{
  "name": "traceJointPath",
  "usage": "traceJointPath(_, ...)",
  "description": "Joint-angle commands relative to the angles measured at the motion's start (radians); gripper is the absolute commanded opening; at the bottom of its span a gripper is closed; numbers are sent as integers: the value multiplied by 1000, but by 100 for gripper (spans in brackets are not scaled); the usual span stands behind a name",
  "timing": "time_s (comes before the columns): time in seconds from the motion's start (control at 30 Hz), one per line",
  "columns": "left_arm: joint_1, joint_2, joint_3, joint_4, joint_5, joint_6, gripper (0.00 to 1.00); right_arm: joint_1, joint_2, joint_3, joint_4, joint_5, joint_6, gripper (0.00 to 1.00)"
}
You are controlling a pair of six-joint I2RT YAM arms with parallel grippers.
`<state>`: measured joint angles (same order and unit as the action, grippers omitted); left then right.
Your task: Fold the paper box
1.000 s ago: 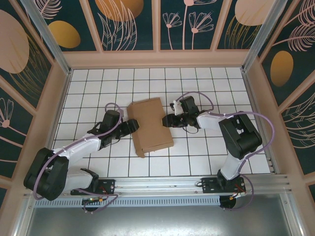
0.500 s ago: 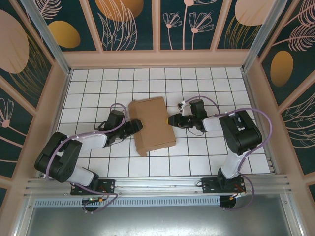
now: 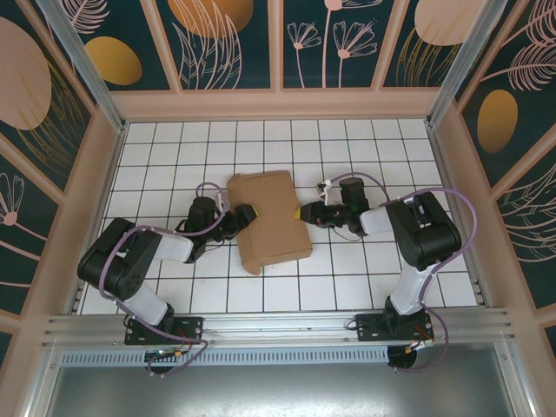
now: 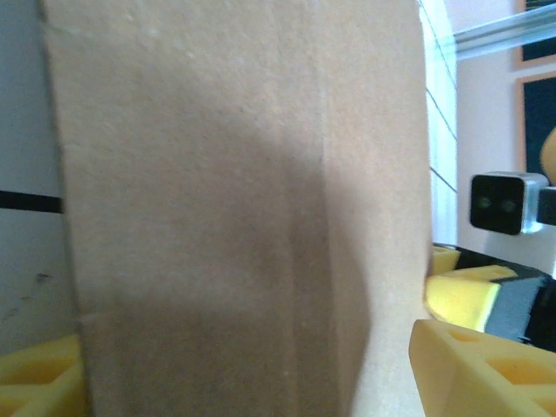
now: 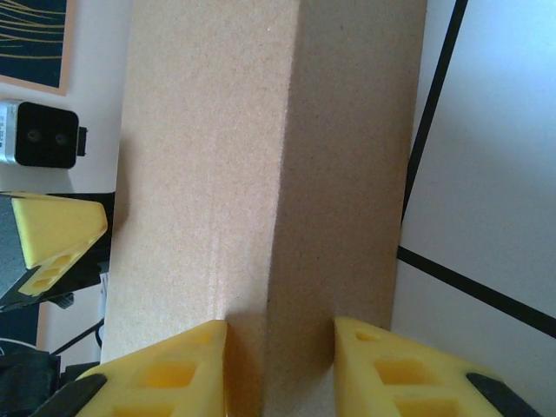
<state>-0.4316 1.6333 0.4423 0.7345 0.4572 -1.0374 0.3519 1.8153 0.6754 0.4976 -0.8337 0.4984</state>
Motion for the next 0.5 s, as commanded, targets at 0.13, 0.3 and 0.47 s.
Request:
traceJointPath(0.13,-11,22,-16,229,139,-113,70,-16,71,-51,-155,110,12,33)
traceJointPath(0.3,-11,-32,-21,214,112,-146,48,-8,-2,-35,-193,135,12,47)
traceJointPath(0.47,-13,-126,2,98,54,-143,36,41,-64,14,-272,169,-5,59)
